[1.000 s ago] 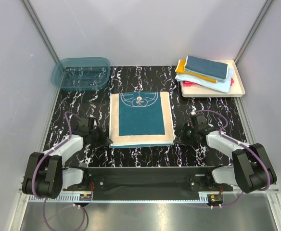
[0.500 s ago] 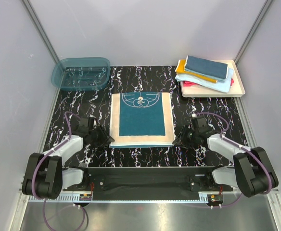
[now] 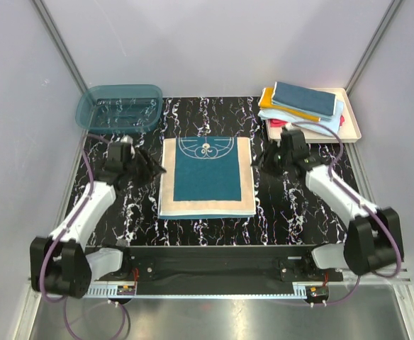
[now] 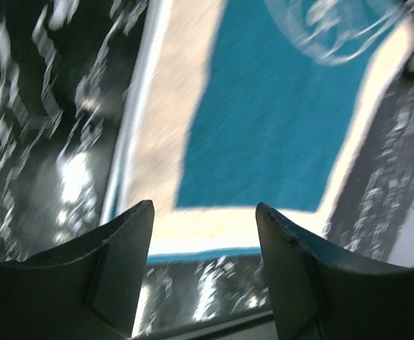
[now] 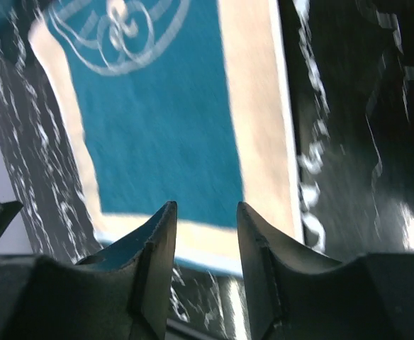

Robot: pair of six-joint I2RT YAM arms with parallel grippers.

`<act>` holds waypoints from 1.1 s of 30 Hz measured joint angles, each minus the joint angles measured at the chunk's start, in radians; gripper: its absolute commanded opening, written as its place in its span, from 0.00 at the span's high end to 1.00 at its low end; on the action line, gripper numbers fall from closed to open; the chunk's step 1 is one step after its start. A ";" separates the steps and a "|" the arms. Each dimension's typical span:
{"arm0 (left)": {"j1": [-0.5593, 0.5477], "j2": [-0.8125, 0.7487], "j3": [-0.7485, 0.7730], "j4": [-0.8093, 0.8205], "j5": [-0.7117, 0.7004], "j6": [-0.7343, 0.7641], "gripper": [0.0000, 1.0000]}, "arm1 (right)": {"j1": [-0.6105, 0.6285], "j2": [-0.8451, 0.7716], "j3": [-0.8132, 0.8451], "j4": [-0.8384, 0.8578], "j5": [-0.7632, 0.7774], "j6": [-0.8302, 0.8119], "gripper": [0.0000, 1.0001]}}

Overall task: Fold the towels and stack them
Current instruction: Fold the towel

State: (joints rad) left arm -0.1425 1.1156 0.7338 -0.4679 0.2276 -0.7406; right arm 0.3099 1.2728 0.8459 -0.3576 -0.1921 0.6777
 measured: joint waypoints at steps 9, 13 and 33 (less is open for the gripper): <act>0.000 0.362 0.167 0.310 0.023 -0.010 0.43 | -0.002 0.485 0.320 0.182 -0.035 0.004 0.64; -0.009 0.446 0.113 0.417 0.051 -0.046 0.43 | 0.018 0.584 0.309 0.201 -0.038 0.013 0.64; -0.147 0.209 -0.253 0.476 -0.085 -0.240 0.43 | 0.071 0.367 -0.159 0.484 -0.090 0.109 0.63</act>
State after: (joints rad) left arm -0.2897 1.3251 0.4808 0.0082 0.1421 -0.9810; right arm 0.3805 1.6402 0.6872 0.1261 -0.2821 0.7864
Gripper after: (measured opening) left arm 0.572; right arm 0.364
